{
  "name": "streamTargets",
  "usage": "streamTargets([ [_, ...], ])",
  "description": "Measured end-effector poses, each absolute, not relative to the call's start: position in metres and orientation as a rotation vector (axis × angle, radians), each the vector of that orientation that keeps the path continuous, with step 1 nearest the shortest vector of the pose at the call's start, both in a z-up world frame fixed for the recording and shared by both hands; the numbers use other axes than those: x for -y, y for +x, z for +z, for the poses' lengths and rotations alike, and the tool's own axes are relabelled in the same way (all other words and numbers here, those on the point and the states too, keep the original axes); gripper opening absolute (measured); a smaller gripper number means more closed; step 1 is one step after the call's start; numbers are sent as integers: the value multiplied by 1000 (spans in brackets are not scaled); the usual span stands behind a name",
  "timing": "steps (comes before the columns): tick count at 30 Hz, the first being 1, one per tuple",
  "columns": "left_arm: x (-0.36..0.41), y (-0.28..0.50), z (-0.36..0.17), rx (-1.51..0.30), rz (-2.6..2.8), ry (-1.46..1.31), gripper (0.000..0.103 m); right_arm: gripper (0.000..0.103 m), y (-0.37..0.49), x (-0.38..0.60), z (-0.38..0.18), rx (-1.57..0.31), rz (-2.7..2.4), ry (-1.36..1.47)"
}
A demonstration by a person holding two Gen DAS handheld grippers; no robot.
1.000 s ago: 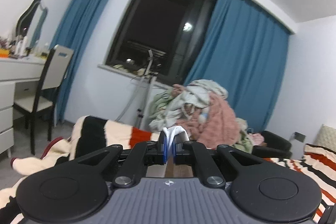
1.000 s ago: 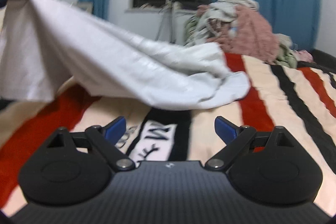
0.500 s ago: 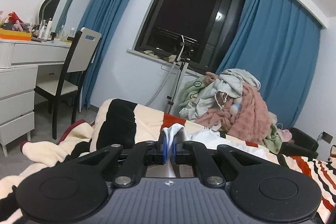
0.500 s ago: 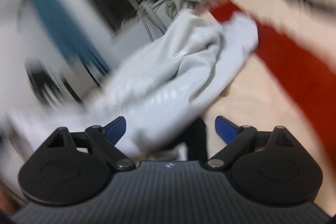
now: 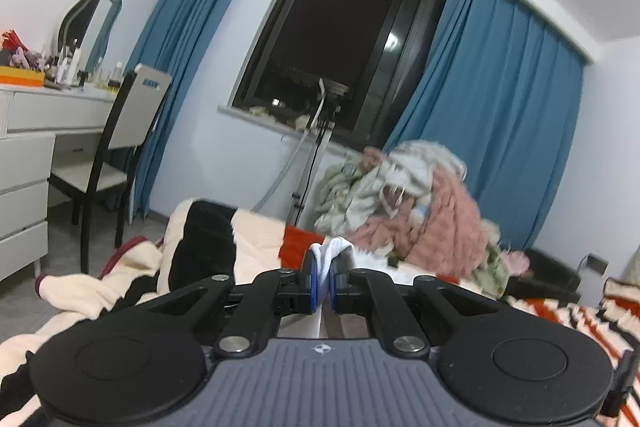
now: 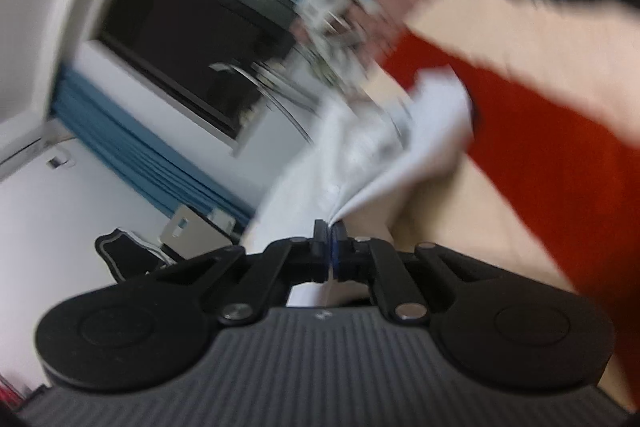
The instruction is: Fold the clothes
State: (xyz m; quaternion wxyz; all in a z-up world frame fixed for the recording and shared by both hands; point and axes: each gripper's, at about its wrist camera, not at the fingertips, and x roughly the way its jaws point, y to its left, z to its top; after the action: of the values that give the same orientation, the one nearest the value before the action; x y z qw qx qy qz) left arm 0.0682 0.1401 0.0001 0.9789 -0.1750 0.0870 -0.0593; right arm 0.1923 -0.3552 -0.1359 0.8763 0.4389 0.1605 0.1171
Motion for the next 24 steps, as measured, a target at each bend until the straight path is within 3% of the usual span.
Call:
streamTargets([
  [10, -160, 0, 28, -40, -202, -509, 6, 5, 61, 371, -28, -207, 261, 657],
  [20, -95, 93, -21, -466, -84, -202, 6, 6, 137, 385, -116, -701, 197, 829],
  [24, -76, 124, -46, -518, -72, -89, 7, 6, 144, 381, -127, -719, 192, 832],
])
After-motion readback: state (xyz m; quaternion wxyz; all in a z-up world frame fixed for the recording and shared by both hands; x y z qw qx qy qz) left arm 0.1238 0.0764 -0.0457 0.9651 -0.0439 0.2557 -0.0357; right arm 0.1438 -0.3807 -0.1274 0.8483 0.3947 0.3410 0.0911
